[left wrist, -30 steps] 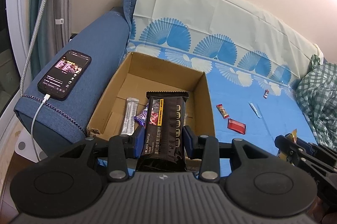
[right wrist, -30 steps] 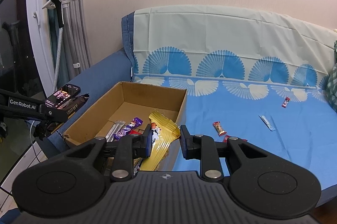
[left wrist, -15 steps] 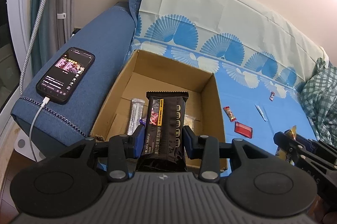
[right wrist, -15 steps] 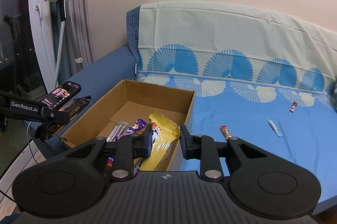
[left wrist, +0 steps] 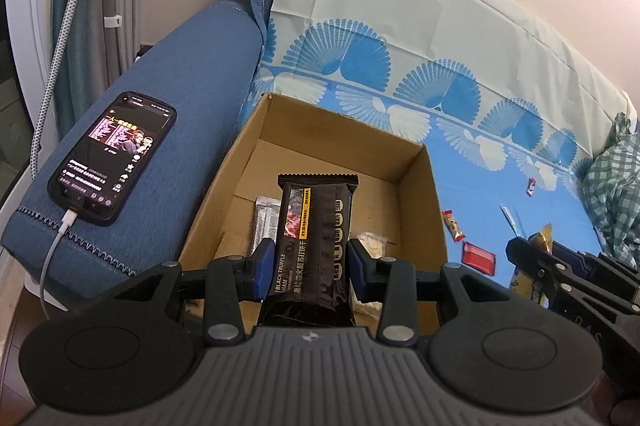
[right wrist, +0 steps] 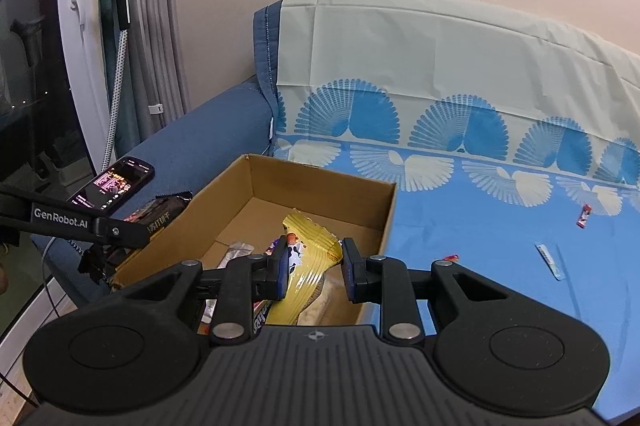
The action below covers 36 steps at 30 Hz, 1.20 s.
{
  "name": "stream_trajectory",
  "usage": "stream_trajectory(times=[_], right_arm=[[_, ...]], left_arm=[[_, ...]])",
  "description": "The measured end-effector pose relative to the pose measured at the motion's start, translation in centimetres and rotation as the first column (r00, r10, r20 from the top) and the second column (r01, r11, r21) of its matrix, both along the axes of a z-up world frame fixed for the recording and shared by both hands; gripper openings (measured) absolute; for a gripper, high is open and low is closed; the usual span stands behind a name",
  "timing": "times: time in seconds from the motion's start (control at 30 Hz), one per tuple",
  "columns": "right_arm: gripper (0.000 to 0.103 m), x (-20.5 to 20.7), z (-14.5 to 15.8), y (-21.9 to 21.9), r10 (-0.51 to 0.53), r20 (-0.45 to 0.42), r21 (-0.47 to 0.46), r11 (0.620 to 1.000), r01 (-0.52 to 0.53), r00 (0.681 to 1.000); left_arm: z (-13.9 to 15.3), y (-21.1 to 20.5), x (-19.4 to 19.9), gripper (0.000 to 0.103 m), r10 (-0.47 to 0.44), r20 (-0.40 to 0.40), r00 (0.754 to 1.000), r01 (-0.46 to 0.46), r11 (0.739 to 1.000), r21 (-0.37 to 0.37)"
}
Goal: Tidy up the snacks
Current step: 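Carry the black chocolate bar and yellow bar over the box with both tools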
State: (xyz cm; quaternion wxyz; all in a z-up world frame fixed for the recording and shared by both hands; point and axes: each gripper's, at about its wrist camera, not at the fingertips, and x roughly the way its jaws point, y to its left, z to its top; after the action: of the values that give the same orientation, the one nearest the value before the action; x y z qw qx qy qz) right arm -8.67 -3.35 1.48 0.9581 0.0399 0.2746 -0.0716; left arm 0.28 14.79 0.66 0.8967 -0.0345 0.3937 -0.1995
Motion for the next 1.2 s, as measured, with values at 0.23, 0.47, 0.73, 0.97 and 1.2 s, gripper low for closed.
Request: stream_trajectory(times=[0.23,0.47,0.73,0.97,1.2], right_arm=[[0.027,3.4,-1.0,0.0,0.027,-0.025,0.008,1.000,-0.027,0.999],[0.027,6.1,-2.6,0.0,0.035,-0.058,0.026,0.999,-0.033,0.998],[0.027,8.4,-4.4,-0.7,0.036,-0.092,0.049,0.998,-0.031,0.995],[0.027,9.6,-5.6,-1.5,0.034,-0.118,0.066,0.997,-0.026,0.992],[0.027,10.4,-6.6,-1.9,0.035,-0.133,0.080,0.997,-0.024,0.990]], left_arm=[[-1.3,-0.8,2.6,0.043,0.001,-0.021,1.000,-0.001,1.000,0.016],[-2.9,-1.7,5.1,0.043,-0.003,-0.052,0.999,0.005,0.999,0.036],[-4.7,-3.0,7.3,0.043,-0.007,-0.087,0.996,0.011,0.998,0.056],[-5.7,-4.0,8.5,0.043,-0.014,-0.102,0.995,0.022,0.997,0.070],[-6.8,-4.5,9.6,0.043,-0.013,-0.118,0.993,0.024,0.996,0.089]])
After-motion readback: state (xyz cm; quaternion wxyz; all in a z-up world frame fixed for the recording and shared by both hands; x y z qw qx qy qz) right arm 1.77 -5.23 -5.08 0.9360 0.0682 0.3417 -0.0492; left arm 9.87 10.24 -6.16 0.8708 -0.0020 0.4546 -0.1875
